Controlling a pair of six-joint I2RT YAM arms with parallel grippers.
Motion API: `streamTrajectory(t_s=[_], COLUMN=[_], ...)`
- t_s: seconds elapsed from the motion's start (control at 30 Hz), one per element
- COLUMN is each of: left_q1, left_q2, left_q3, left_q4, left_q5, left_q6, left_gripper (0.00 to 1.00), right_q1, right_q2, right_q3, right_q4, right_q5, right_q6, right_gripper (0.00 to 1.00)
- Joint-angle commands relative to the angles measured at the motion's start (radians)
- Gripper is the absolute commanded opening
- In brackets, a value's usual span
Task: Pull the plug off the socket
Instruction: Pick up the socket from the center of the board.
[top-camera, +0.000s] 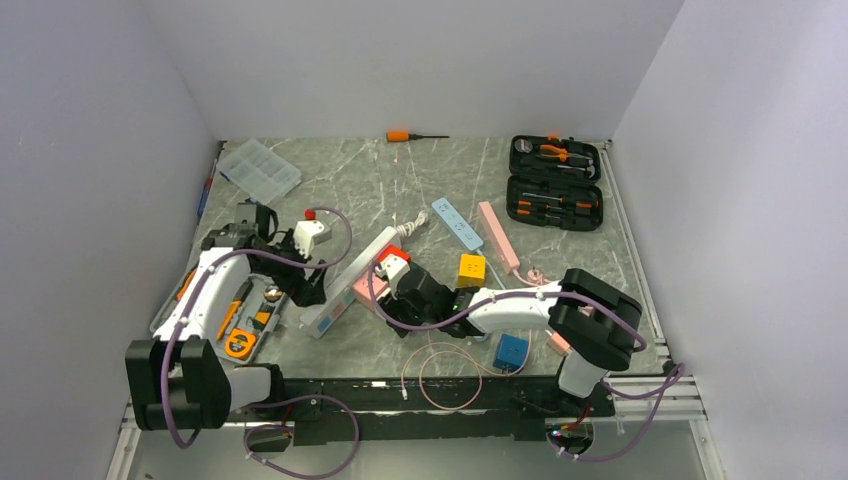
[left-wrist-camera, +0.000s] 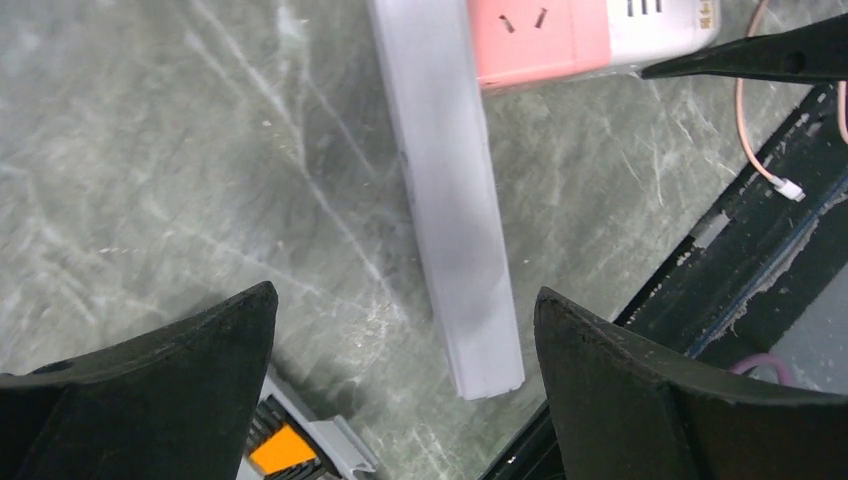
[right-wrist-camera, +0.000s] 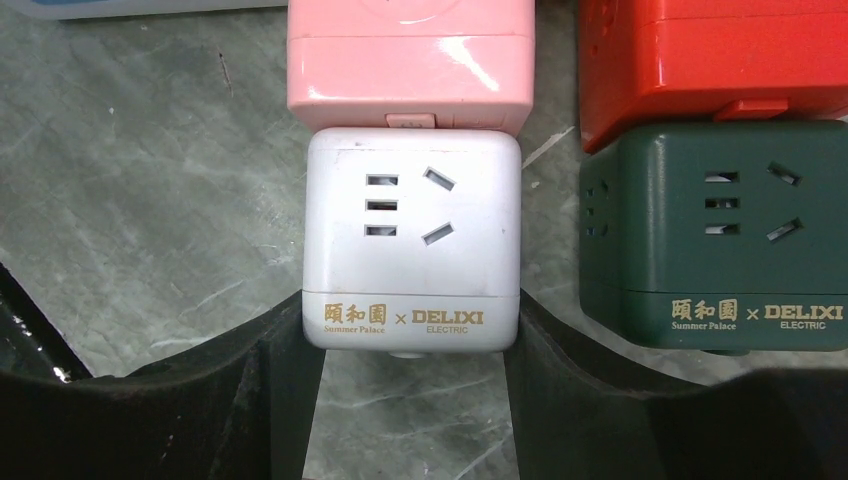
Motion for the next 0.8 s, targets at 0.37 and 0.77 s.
streamTrajectory(t_s=[0.37, 0.77], left_q1=[-0.181, -0.320], left_q2=[0.081, 0.164], left_q3=[-0.045, -0.110], left_q4=[0.088, 0.159], left_q5=[-0.153, -0.280], left_q6=[-0.086, -0.063], left_gripper=[1.00, 0.96], right_q1=[-0.005, -0.008], right_q2=[-0.185, -0.521], right_q3=[-0.044, -0.035], right_q4=[-0.005, -0.136], right_q5=[-0.015, 0.102], right_q6=[0.070, 0.086], right_gripper=[0.75, 0.82])
